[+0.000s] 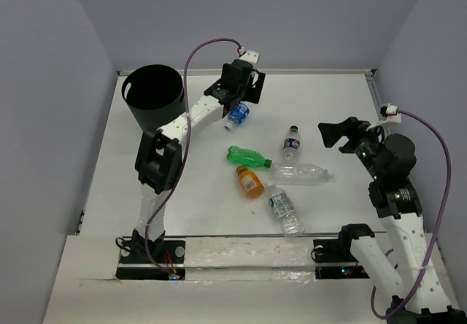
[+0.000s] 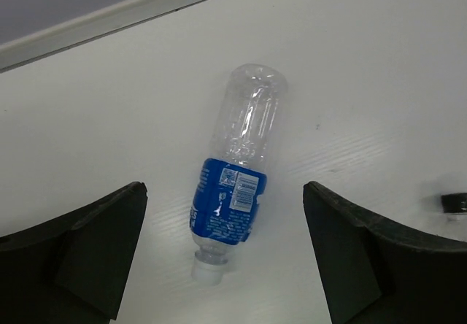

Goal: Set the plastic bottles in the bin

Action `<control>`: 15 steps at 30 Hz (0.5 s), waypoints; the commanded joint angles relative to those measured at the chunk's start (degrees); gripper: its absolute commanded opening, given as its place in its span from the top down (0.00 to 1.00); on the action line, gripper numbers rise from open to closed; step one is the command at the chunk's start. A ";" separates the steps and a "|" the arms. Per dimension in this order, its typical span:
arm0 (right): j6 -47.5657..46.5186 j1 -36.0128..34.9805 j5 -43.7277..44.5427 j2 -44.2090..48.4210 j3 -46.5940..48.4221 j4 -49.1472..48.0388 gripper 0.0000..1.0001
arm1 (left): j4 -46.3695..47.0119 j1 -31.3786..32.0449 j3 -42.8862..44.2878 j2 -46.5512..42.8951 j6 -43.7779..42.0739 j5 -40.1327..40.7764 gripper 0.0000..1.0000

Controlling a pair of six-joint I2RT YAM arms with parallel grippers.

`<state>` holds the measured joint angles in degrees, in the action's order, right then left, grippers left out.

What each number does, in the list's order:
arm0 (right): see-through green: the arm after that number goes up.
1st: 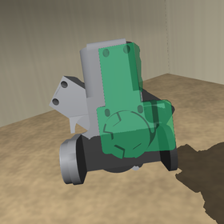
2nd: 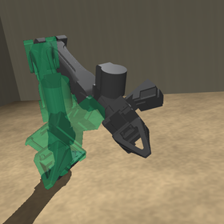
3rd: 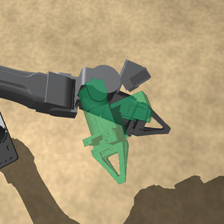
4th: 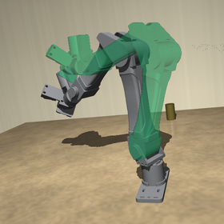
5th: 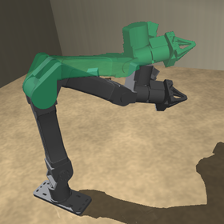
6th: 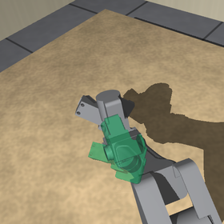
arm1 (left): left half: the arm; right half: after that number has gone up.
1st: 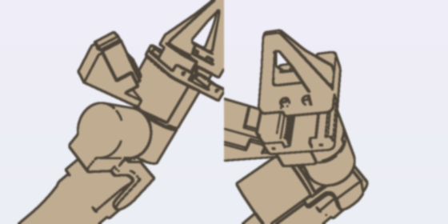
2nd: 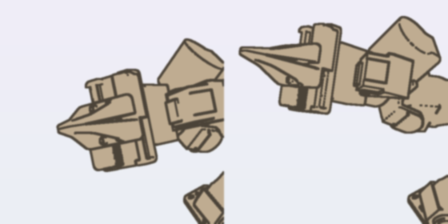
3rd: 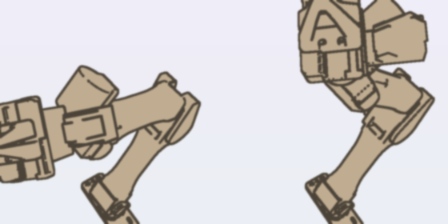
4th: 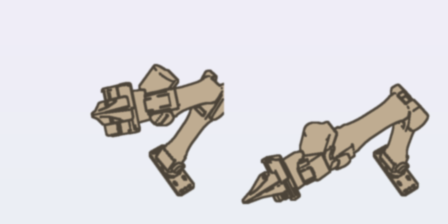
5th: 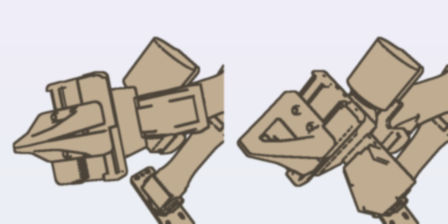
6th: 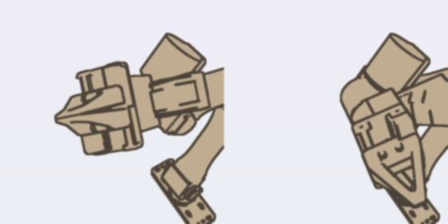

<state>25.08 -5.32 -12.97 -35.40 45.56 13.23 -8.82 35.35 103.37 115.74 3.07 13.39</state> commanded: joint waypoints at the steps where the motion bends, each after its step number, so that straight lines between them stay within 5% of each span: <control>1: 0.14 -0.30 -3.89 -1.16 0.05 -3.04 0.01 | -6.81 -2.30 12.36 6.39 -5.62 0.51 0.01; 15: 1.81 -0.30 -9.70 -5.03 -1.62 -6.47 0.01 | -6.83 -3.71 29.87 25.23 -8.35 -13.11 0.01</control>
<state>25.98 -5.32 -19.64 -39.55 43.86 10.83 -15.99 31.42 129.34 139.68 -4.05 5.39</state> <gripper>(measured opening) 0.988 0.989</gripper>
